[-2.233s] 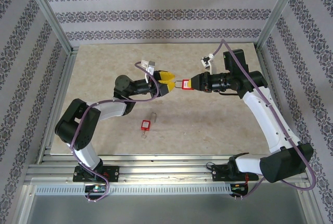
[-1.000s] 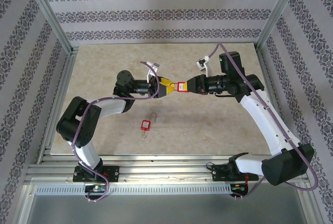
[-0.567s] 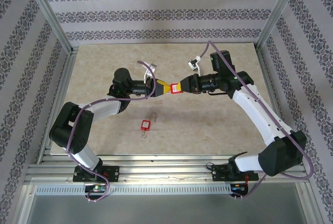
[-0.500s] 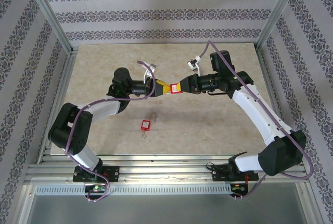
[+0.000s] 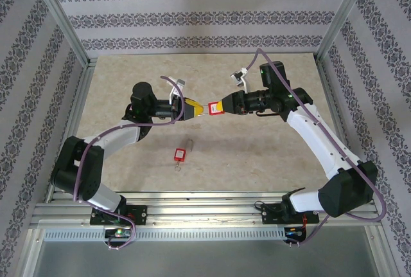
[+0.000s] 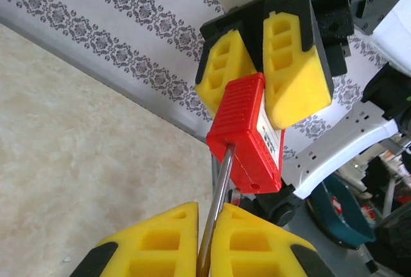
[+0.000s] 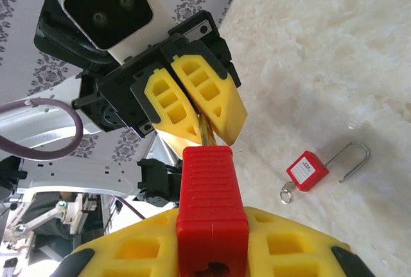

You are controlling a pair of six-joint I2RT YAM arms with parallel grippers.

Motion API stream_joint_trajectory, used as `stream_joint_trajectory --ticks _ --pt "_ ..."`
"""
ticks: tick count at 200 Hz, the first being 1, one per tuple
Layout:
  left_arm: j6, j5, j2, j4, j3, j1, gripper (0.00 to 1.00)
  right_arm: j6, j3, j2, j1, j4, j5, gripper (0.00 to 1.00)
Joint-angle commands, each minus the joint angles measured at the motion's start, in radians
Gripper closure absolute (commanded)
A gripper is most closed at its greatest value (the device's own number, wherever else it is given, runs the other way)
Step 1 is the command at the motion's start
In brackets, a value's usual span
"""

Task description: Unlock with the key

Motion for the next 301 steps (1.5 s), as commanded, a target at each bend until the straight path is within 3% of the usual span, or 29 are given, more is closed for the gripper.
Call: stream_joint_trajectory --ticks 1,31,35,41,51,60,63,75,93,108,128,151,165,176,200,230,301 --pt "0.225 -0.132 -0.060 -0.284 -0.005 0.062 1.00 0.013 -0.015 -0.030 -0.046 0.014 0.023 1.00" --pt "0.303 -0.217 -0.133 -0.259 -0.049 0.034 1.00 0.054 -0.039 -0.016 -0.044 0.062 0.028 1.00" --pt "0.311 -0.232 -0.146 -0.249 -0.062 0.034 0.89 0.057 -0.039 -0.014 -0.044 0.064 0.028 1.00" --pt "0.316 -0.255 -0.171 -0.231 -0.085 0.034 0.64 0.060 -0.039 -0.011 -0.044 0.064 0.031 1.00" --pt "0.346 -0.316 -0.226 -0.223 -0.125 0.035 0.37 0.059 -0.036 -0.008 -0.045 0.061 0.035 1.00" --pt "0.377 -0.403 -0.286 -0.243 -0.156 0.035 0.04 0.058 -0.034 -0.008 -0.046 0.061 0.038 1.00" --pt "0.373 -0.438 -0.305 -0.249 -0.165 0.036 0.00 0.058 -0.033 -0.009 -0.046 0.061 0.037 1.00" --pt "0.343 -0.512 -0.368 -0.325 -0.155 0.054 0.00 0.049 -0.028 -0.006 -0.046 0.047 0.050 1.00" --pt "0.226 -0.495 -0.416 -0.393 -0.124 0.063 0.00 0.035 -0.034 -0.008 -0.045 0.043 0.057 1.00" --pt "0.053 -0.462 -0.413 -0.413 -0.096 0.059 0.00 0.024 -0.040 -0.011 -0.039 0.043 0.076 1.00" --pt "-0.097 -0.486 -0.424 -0.513 -0.050 -0.011 0.04 -0.002 -0.055 -0.024 -0.027 0.051 0.099 1.00" --pt "-0.235 -0.593 -0.416 -0.694 0.020 -0.102 0.11 -0.042 -0.070 -0.041 0.007 0.061 0.160 1.00" --pt "-0.376 -0.573 -0.382 -0.701 0.030 -0.114 0.21 -0.074 -0.079 -0.051 0.047 0.075 0.205 1.00" --pt "-0.449 -0.598 -0.377 -0.730 0.035 -0.125 0.24 -0.094 -0.087 -0.061 0.078 0.084 0.241 1.00" --pt "-0.594 -0.639 -0.374 -0.718 0.020 -0.130 0.26 -0.109 -0.114 -0.079 0.123 0.114 0.282 1.00" --pt "-0.768 -0.609 -0.338 -0.633 -0.021 -0.137 0.29 -0.132 -0.137 -0.088 0.146 0.120 0.314 1.00" --pt "-0.916 -0.609 -0.280 -0.526 -0.056 -0.188 0.34 -0.199 -0.200 -0.138 0.204 0.179 0.383 1.00"
